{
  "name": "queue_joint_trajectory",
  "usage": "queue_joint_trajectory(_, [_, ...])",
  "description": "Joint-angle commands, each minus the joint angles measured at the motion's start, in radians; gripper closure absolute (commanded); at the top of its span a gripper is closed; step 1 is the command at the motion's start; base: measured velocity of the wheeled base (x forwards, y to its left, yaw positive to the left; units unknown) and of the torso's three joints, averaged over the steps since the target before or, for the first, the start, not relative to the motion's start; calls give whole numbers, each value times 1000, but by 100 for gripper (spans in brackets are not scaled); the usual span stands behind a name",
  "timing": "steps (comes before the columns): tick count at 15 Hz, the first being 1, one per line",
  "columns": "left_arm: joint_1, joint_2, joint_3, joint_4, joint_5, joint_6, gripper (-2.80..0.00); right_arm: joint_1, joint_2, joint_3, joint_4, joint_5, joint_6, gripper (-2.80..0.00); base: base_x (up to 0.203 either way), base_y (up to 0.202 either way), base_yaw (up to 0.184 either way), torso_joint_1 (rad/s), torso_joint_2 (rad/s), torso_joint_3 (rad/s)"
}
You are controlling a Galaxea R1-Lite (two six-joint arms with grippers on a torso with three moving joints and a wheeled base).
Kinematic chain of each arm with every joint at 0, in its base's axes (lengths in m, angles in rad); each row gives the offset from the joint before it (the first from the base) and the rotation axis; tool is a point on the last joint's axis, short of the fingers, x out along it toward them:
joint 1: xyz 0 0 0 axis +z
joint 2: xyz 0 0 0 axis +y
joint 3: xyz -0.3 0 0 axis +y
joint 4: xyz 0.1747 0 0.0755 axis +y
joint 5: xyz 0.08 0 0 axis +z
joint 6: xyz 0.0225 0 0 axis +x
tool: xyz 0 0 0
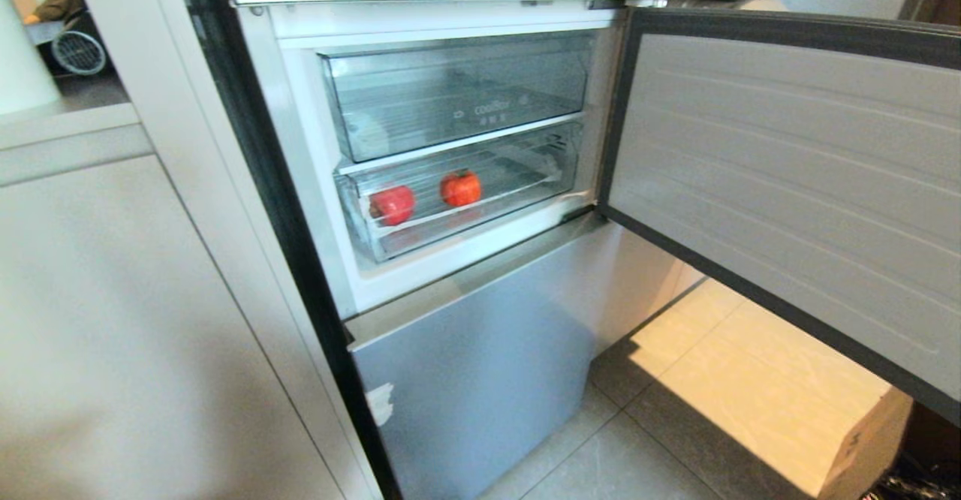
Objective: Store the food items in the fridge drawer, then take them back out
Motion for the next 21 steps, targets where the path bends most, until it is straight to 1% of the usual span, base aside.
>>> queue_joint_trajectory(1, [1, 1, 0, 0, 0, 0, 0, 1, 0, 0, 0, 0, 0, 0, 2, -7, 181, 4, 5, 5])
queue_joint_trajectory(4, [1, 1, 0, 0, 0, 0, 0, 1, 0, -2, 0, 0, -3, 0, 0, -8, 178, 1, 4, 0])
queue_joint_trajectory(7, [1, 1, 0, 0, 0, 0, 0, 1, 0, -2, 0, 0, -39, 0, 2, -7, 178, 7, 1, 1])
queue_joint_trajectory(9, [1, 1, 0, 0, 0, 0, 0, 1, 0, -2, 0, 0, -87, 0, 1, -7, 175, 2, 0, 3])
queue_joint_trajectory(11, [1, 1, 0, 0, 0, 0, 0, 1, 0, -2, 0, 0, -91, 0, 0, -7, 138, -1, 1, 2])
queue_joint_trajectory(14, [1, 1, 0, 0, 0, 0, 0, 1, 1, -2, 0, 0, -109, 0, 0, -2, 25, 1, -1, 1])
queue_joint_trajectory(21, [1, 1, 0, 0, 0, 0, 0, 1, 0, -2, 0, 0, -109, 0, 0, 0, 0, 0, 0, 0])
